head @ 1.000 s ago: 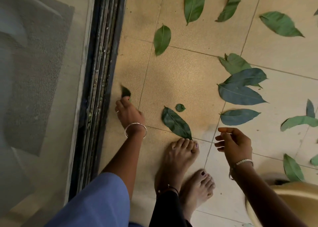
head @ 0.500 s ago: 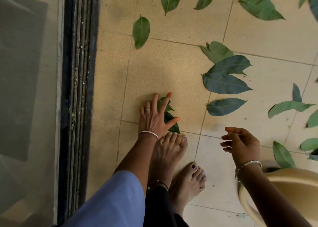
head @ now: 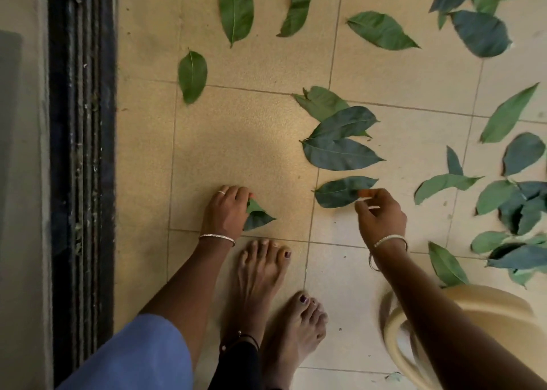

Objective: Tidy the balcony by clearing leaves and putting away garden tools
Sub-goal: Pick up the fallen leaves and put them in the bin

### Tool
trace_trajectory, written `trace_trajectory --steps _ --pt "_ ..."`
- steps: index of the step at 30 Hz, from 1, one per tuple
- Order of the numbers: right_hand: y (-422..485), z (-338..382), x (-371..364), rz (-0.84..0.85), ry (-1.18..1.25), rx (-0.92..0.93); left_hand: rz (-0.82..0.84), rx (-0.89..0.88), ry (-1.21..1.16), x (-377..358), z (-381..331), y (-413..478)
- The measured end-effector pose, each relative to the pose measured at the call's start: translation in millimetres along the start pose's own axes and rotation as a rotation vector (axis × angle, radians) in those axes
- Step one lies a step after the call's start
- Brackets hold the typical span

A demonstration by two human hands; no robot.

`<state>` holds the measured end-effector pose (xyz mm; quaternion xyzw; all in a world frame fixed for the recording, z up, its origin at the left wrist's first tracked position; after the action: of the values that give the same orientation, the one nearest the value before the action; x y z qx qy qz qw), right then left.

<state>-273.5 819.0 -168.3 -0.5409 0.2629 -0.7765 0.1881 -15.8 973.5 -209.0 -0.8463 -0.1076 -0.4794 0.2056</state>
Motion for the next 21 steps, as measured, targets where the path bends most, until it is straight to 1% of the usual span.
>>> trace_trajectory --steps 2,5,7,9,12,15,17,21 --pt "15.4 27.7 2.0 -0.005 -0.172 0.19 -0.025 0.205 -0.156 13.8 13.0 0.0" --pt "36.3 71.9 -4.4 0.026 -0.469 0.444 -0.209 0.439 -0.399 48.4 24.5 -14.6" --pt "53.3 92.8 -10.7 0.063 -0.651 0.546 -0.26 0.516 -0.516 63.5 24.7 -26.9" --pt "67.8 104.9 -17.9 0.099 -0.795 0.617 -0.267 0.557 -0.576 71.3 22.4 -38.1" --pt "74.7 101.7 -32.3 0.13 -0.982 0.663 -0.278 0.635 -0.655 73.8 23.1 -51.1" --pt "68.0 94.8 -29.1 0.016 -0.997 0.667 -0.271 0.748 -0.846 60.2 27.6 -61.9" --pt "58.0 88.3 -27.8 -0.033 -0.981 0.707 -0.252 0.821 -0.943 48.0 28.1 -67.4" --pt "36.7 66.7 -35.7 -0.025 -0.897 0.762 -0.207 0.884 -1.086 38.7 13.2 -60.8"
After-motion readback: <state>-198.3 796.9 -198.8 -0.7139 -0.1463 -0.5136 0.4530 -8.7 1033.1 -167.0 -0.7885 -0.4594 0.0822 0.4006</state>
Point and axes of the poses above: each hand's wrist, its own y-axis towards the middle knuckle, its own x-axis out of the back of the hand, z = x × y, the point moved 10 cm from there along y, towards the middle knuckle, and after that the axes turned 14 degrees about -y, right-handed, at the moved point
